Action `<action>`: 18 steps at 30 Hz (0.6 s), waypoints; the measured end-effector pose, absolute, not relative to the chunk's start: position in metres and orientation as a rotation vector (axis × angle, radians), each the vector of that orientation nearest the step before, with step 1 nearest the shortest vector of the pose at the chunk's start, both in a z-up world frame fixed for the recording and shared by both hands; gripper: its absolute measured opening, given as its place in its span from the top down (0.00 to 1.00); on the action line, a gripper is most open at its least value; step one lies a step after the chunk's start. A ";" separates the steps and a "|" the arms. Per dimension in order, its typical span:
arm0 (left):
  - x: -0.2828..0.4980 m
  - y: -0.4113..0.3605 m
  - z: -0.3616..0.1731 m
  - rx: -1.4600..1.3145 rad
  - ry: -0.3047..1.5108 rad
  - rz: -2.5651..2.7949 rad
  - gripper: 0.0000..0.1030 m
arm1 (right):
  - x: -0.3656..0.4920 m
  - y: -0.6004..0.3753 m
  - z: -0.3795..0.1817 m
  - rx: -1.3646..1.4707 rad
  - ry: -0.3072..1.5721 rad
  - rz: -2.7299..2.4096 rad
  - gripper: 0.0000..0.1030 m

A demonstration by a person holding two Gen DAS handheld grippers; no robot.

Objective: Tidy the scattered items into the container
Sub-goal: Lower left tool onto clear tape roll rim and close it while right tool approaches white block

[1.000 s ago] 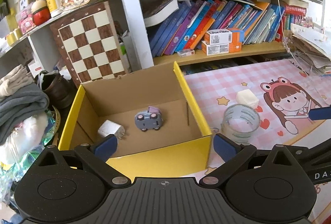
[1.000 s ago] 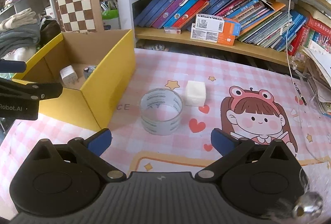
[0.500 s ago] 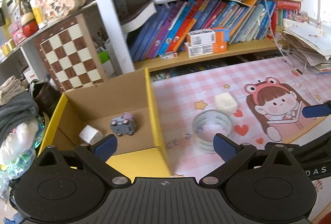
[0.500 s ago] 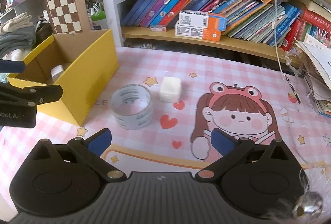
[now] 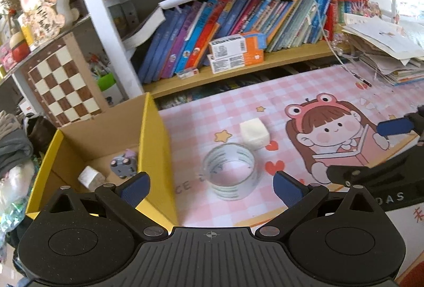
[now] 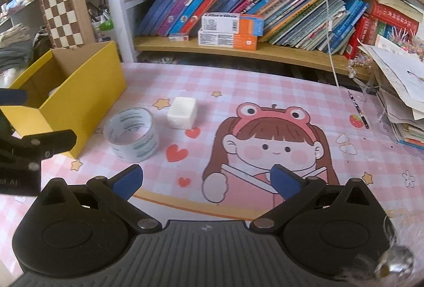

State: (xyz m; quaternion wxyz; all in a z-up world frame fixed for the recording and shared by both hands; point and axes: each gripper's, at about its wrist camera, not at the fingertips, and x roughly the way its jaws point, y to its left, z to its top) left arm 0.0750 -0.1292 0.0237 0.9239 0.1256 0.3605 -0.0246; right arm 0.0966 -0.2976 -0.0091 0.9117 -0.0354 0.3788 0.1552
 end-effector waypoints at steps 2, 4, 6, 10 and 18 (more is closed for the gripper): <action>0.076 -0.134 0.022 0.255 0.739 -0.069 0.02 | 0.099 -0.301 -0.011 -0.072 0.780 0.313 0.00; 0.079 -0.134 0.018 0.239 0.735 -0.080 0.02 | 0.102 -0.304 -0.013 -0.067 0.782 0.306 0.00; 0.081 -0.134 0.014 0.218 0.731 -0.089 0.02 | 0.105 -0.307 -0.016 -0.062 0.784 0.296 0.00; 0.086 -0.133 0.005 0.176 0.723 -0.107 0.02 | 0.110 -0.309 -0.021 -0.060 0.782 0.278 0.00; 0.100 -0.130 -0.012 0.097 0.710 -0.136 0.03 | 0.124 -0.310 -0.029 -0.070 0.785 0.255 0.02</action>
